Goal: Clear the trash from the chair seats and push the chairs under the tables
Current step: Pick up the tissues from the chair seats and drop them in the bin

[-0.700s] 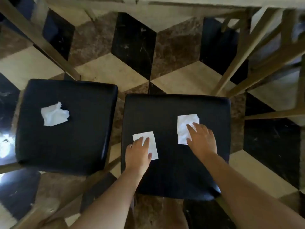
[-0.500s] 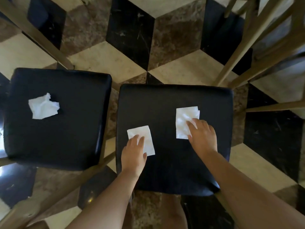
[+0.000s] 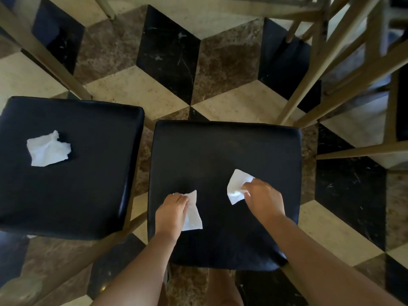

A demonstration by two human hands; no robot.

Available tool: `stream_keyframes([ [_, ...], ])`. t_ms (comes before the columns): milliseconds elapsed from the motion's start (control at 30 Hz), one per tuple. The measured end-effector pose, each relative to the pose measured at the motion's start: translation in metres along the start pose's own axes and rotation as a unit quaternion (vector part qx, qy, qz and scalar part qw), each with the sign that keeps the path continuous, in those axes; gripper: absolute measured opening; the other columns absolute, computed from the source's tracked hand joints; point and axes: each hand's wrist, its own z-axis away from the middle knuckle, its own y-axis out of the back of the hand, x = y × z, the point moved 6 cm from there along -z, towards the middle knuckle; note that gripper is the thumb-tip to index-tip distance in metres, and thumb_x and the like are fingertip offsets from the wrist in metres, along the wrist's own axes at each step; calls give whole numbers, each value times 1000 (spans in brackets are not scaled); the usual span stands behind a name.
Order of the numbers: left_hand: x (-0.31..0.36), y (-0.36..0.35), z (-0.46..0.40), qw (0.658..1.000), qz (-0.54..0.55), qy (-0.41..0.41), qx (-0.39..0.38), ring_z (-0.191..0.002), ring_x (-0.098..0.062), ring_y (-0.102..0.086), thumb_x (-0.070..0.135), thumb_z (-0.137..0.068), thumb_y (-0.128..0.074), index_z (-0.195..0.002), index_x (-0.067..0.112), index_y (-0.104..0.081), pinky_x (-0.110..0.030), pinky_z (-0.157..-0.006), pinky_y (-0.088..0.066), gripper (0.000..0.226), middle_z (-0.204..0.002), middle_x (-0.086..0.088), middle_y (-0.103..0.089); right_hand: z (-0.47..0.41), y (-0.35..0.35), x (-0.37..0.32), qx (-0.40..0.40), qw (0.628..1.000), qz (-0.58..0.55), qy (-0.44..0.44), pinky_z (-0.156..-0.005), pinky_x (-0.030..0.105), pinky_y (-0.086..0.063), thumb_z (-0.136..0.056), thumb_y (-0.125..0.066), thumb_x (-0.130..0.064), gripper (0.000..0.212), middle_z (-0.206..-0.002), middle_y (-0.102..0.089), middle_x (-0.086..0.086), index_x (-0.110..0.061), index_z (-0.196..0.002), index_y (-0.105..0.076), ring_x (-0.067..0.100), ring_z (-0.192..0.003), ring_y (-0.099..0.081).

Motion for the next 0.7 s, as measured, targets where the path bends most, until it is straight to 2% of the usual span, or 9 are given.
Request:
stream_keyframes([
  [100,2,6,-2,1000,13,1,3,-93,-18,-62,20,-91,-56,-96,13,-69,-29,-69,-55,15,-98,-3,-69,8,16,0,24,999,-36,-9,-75,32,-51,-94,-48,-20,23,-112,-60,0,-24,-110,-63,22,-98,-59],
  [233,6,46,1,993,100,48,31,-91,-21,-58,12,-89,-57,-87,8,-68,-35,-69,-53,12,-94,-6,-64,24,44,-14,56,992,-112,-9,-66,29,-45,-92,-51,-18,18,-106,-62,2,-17,-102,-66,23,-90,-59],
  [300,8,77,9,986,140,69,50,-89,-18,-58,11,-88,-58,-83,8,-66,-31,-67,-50,10,-93,-4,-63,39,64,-27,70,986,-154,-7,-63,30,-45,-91,-52,-15,15,-101,-62,4,-13,-98,-66,24,-85,-59],
  [400,10,129,30,968,207,118,73,-75,-12,-57,13,-89,-55,-80,14,-64,-22,-57,-40,12,-85,-2,-67,65,102,-49,99,972,-215,-5,-62,34,-47,-90,-53,-15,14,-94,-62,8,-6,-92,-65,25,-78,-58],
  [500,11,191,59,951,259,121,116,-78,-15,-63,17,-88,-60,-85,12,-66,-26,-65,-47,8,-86,-3,-70,93,144,-73,124,961,-248,15,-63,38,-50,-91,-52,-16,16,-91,-61,7,-5,-91,-64,24,-76,-58],
  [600,5,247,98,942,271,120,158,-83,-14,-64,15,-86,-64,-93,10,-68,-24,-73,-52,10,-90,-2,-71,123,182,-98,148,951,-269,42,-67,40,-52,-90,-55,-15,13,-91,-62,5,-8,-87,-66,22,-77,-59],
  [700,-10,291,141,930,282,128,198,-79,-9,-63,15,-85,-65,-90,11,-69,-11,-66,-42,8,-86,0,-70,153,212,-130,160,948,-260,88,-65,28,-48,-90,-57,-15,14,-94,-63,-4,-20,-95,-69,14,-78,-57],
])
